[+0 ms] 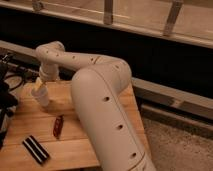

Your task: Place the ceramic cup in the ceramic bowl

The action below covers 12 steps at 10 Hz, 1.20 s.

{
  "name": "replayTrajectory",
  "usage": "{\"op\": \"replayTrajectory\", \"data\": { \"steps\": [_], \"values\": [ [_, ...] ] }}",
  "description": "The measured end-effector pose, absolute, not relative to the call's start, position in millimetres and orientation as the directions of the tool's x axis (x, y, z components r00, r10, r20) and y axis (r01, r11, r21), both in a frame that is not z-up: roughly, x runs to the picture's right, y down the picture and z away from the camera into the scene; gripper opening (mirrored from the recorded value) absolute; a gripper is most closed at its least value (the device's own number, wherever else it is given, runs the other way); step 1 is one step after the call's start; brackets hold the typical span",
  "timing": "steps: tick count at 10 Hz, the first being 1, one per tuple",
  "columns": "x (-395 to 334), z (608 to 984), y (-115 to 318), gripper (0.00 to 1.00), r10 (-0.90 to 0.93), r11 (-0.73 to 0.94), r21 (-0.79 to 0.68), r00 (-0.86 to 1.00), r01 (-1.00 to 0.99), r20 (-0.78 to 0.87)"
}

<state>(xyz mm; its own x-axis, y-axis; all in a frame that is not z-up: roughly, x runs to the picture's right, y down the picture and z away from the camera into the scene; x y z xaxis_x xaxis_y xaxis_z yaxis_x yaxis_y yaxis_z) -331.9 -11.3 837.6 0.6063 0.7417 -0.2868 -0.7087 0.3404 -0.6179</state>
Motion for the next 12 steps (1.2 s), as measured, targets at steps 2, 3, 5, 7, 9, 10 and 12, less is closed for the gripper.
{"op": "replayTrajectory", "data": {
  "steps": [2,3,5,7,9,10,12],
  "values": [
    [-338.3,838.8,-9.7,0.80,0.749,0.348,-0.619,0.606,-0.704,-0.268],
    [-338.8,841.3,-8.1,0.80,0.754,0.351,-0.616,0.604,-0.705,-0.261],
    [-343.9,846.6,-2.6,0.80,0.770,0.356,-0.626,0.597,-0.694,-0.225],
    [-352.1,848.8,-1.6,0.80,0.779,0.362,-0.636,0.596,-0.681,-0.196],
    [-350.6,854.1,-7.4,0.80,0.788,0.366,-0.631,0.589,-0.684,-0.181],
    [-352.7,857.2,-9.9,0.80,0.791,0.370,-0.628,0.587,-0.684,-0.173],
    [-356.5,867.4,-13.9,0.80,0.792,0.372,-0.624,0.586,-0.687,-0.172]
  ]
}}
